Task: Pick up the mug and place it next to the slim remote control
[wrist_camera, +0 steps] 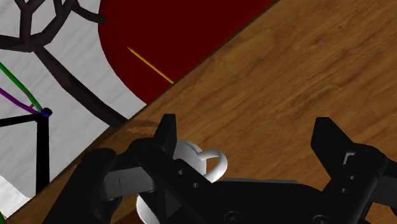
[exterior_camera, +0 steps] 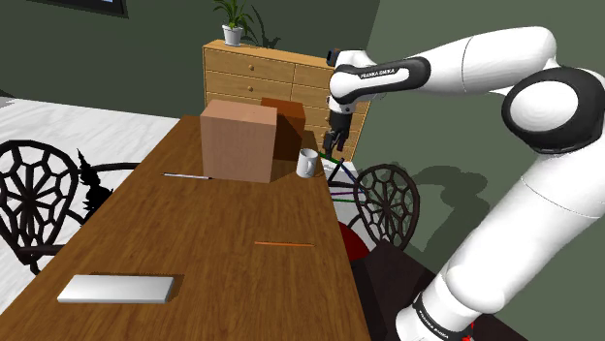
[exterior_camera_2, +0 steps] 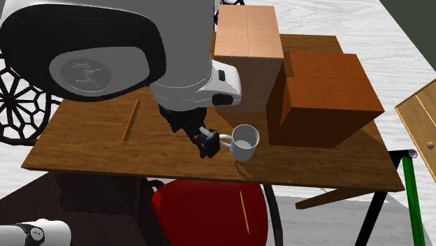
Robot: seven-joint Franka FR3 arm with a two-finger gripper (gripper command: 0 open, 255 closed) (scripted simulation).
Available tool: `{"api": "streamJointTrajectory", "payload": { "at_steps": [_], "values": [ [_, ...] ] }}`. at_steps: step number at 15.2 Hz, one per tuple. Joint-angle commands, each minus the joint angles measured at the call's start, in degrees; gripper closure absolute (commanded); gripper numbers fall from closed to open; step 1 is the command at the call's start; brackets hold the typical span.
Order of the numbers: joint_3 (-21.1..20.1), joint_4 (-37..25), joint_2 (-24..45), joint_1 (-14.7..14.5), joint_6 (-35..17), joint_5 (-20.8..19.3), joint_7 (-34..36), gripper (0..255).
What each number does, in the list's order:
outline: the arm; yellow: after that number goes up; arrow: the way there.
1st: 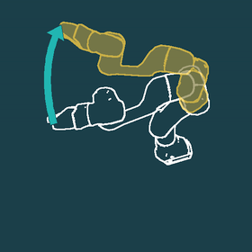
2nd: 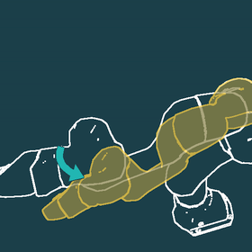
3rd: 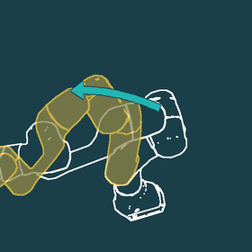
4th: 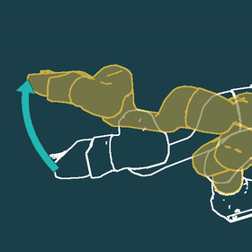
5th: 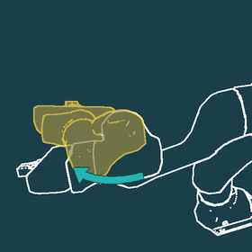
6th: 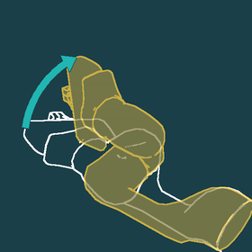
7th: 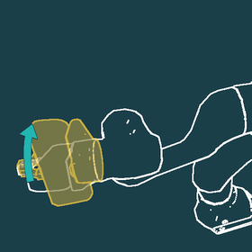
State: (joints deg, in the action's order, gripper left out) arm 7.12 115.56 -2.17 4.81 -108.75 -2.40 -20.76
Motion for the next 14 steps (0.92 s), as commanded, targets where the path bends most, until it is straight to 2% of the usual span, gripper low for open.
{"api": "streamJointTrajectory", "payload": {
  "at_steps": [1, 8, 13, 14],
  "values": [
    [0.7, -4.0, 4.7, 0.5, -0.7, 0.8, -1.7, 0],
    [1.4, -20.3, 20.8, 3.0, -0.4, 4.0, -6.5, 0],
    [1.2, -36.0, 33.6, 5.4, 2.6, 6.2, -9.1, 0],
    [1.1, -36.3, 33.8, 5.5, 2.7, 6.3, -9.1, 0]
  ]
}}
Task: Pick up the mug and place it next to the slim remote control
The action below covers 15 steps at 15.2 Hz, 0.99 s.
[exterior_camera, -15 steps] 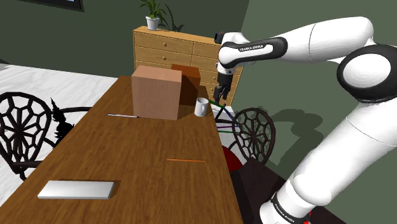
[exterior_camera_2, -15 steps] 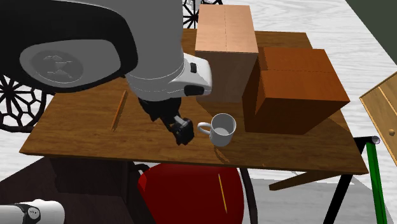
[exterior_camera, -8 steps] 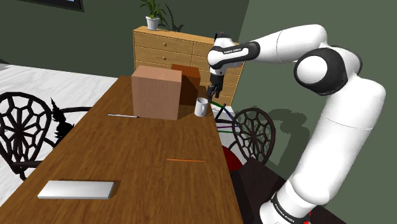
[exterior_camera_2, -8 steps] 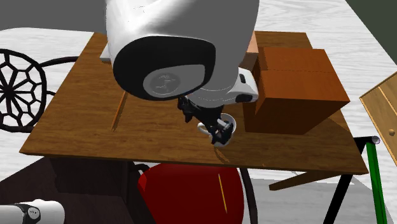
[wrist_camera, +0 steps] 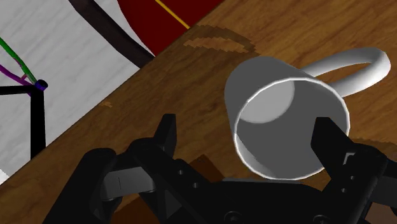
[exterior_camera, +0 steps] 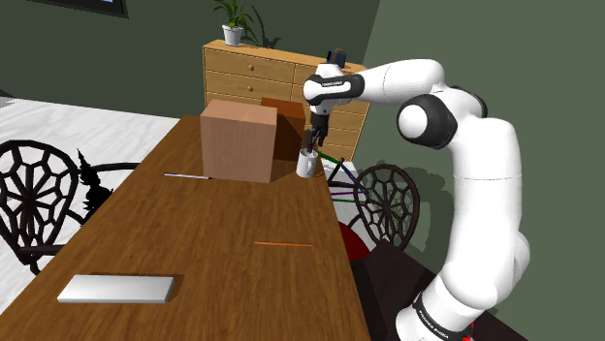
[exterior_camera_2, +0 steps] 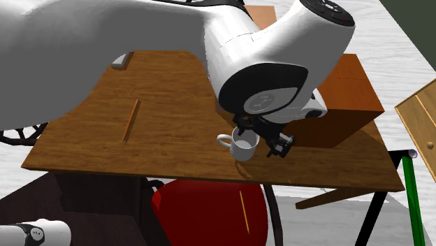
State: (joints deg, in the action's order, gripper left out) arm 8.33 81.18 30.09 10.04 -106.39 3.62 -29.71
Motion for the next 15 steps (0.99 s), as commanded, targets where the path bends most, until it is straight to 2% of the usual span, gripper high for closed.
{"api": "streamJointTrajectory", "payload": {
  "at_steps": [1, 7, 15],
  "values": [
    [-0.1, -1.3, 1.7, 0.2, -0.4, 0.3, -0.2, 0],
    [-0.2, 2.4, 2.6, 0.2, -5.0, 0.4, -0.3, 0],
    [-0.2, 2.4, 2.6, 0.2, -5.0, 0.4, -0.3, 0]
  ]
}}
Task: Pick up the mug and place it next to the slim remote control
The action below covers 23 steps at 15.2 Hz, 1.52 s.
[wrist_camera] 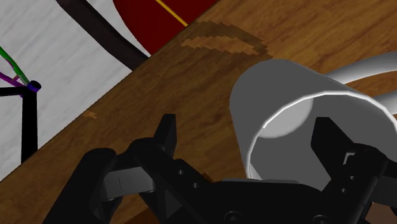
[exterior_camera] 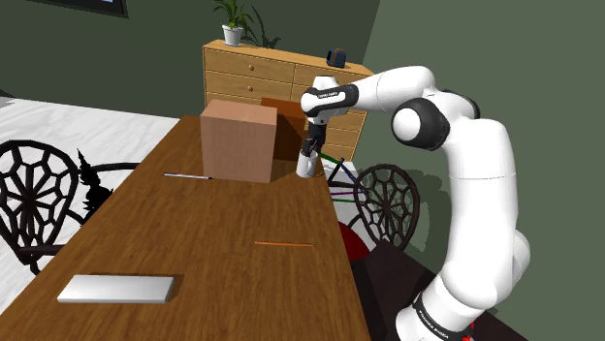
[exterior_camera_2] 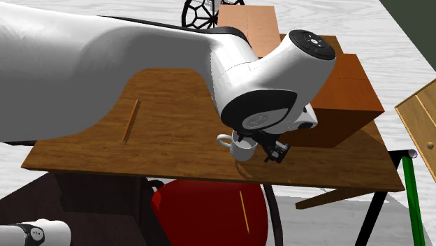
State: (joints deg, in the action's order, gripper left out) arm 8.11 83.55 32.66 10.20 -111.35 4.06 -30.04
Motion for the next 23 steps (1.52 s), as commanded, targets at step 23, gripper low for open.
{"api": "streamJointTrajectory", "payload": {
  "at_steps": [23],
  "values": [
    [0.2, -6.2, -2.5, 0.1, 8.6, -0.4, 0.2, 255]
  ]
}}
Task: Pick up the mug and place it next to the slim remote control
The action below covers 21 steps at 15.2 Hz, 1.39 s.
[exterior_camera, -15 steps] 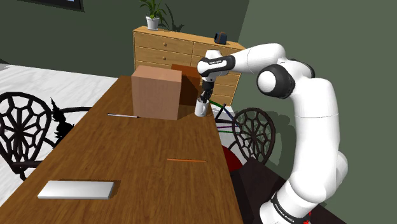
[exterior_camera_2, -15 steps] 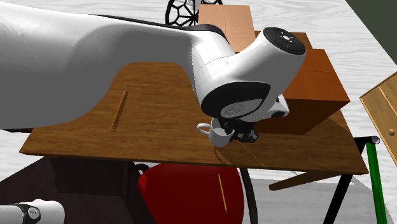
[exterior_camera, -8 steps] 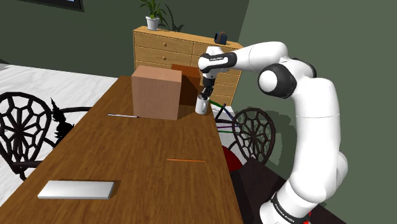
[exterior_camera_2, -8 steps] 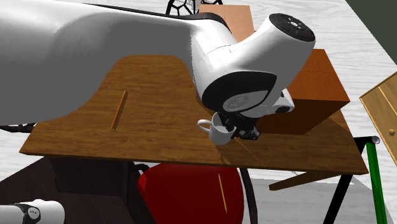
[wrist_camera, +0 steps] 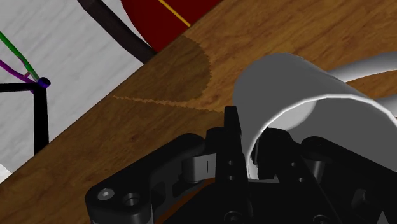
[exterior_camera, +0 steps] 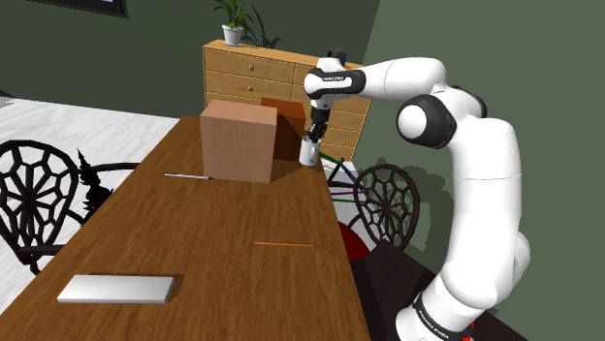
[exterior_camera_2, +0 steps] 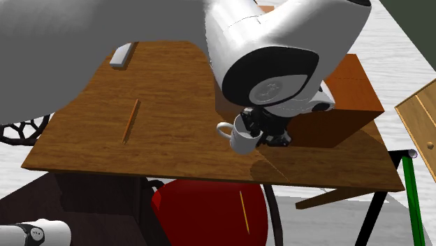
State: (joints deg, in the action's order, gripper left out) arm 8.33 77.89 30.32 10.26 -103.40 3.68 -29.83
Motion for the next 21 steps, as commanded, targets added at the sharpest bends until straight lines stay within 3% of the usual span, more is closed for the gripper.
{"api": "streamJointTrajectory", "payload": {
  "at_steps": [1, 21],
  "values": [
    [0.0, -1.1, -0.3, 0.0, 1.4, 0.0, 0.0, 255],
    [0.1, -18.4, 1.3, 0.9, 17.1, 0.1, 0.2, 255]
  ]
}}
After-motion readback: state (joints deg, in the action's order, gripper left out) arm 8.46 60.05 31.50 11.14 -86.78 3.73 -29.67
